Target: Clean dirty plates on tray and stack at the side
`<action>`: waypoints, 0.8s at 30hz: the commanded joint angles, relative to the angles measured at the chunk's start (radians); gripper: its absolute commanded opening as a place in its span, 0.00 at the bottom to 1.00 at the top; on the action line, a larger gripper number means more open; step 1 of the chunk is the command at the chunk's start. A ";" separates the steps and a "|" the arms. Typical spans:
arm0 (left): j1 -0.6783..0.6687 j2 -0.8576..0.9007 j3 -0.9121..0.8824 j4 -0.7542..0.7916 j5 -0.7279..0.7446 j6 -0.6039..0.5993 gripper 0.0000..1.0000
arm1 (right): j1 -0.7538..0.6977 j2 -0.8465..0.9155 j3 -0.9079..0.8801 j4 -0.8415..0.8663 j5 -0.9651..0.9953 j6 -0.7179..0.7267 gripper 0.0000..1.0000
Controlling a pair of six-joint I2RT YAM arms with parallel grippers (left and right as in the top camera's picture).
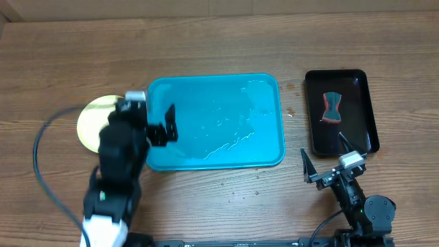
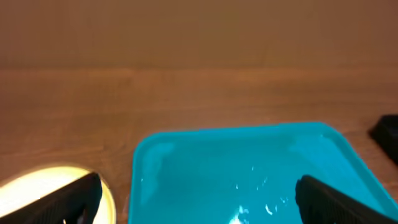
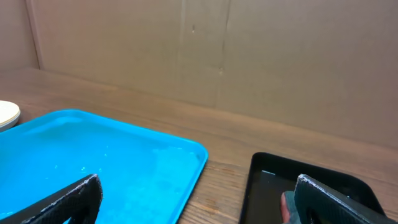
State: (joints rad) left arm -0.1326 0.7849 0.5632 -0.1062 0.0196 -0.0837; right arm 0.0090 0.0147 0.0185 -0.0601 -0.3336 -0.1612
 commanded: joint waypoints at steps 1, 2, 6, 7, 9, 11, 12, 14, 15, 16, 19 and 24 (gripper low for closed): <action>0.028 -0.170 -0.166 0.082 0.060 0.156 1.00 | 0.007 -0.012 -0.011 0.006 -0.001 -0.003 1.00; 0.033 -0.223 -0.208 0.097 0.059 0.165 1.00 | 0.007 -0.012 -0.011 0.006 -0.001 -0.004 1.00; 0.047 -0.400 -0.337 0.111 0.059 0.199 1.00 | 0.007 -0.012 -0.011 0.006 -0.001 -0.004 1.00; 0.054 -0.447 -0.370 0.111 0.059 0.211 1.00 | 0.007 -0.012 -0.011 0.006 -0.001 -0.003 1.00; 0.073 -0.532 -0.426 0.111 0.060 0.219 1.00 | 0.007 -0.012 -0.011 0.006 -0.001 -0.004 1.00; 0.089 -0.607 -0.475 0.110 0.059 0.219 1.00 | 0.007 -0.012 -0.011 0.006 -0.001 -0.003 1.00; 0.093 -0.639 -0.493 0.108 0.059 0.219 1.00 | 0.007 -0.012 -0.011 0.006 -0.001 -0.004 1.00; 0.095 -0.686 -0.520 0.097 0.055 0.233 1.00 | 0.007 -0.012 -0.011 0.006 -0.001 -0.003 1.00; 0.095 -0.708 -0.534 0.087 0.055 0.246 1.00 | 0.007 -0.012 -0.011 0.006 -0.001 -0.003 1.00; 0.095 -0.726 -0.544 0.079 0.054 0.250 1.00 | 0.007 -0.012 -0.011 0.006 -0.001 -0.003 1.00; 0.095 -0.776 -0.559 0.033 0.049 0.246 1.00 | 0.007 -0.012 -0.011 0.006 -0.001 -0.004 1.00; 0.095 -0.782 -0.559 0.033 0.048 0.263 1.00 | 0.007 -0.012 -0.011 0.006 -0.001 -0.004 1.00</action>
State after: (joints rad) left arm -0.0437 0.0166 0.0116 -0.0750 0.0677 0.1501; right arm 0.0090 0.0147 0.0185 -0.0605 -0.3336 -0.1616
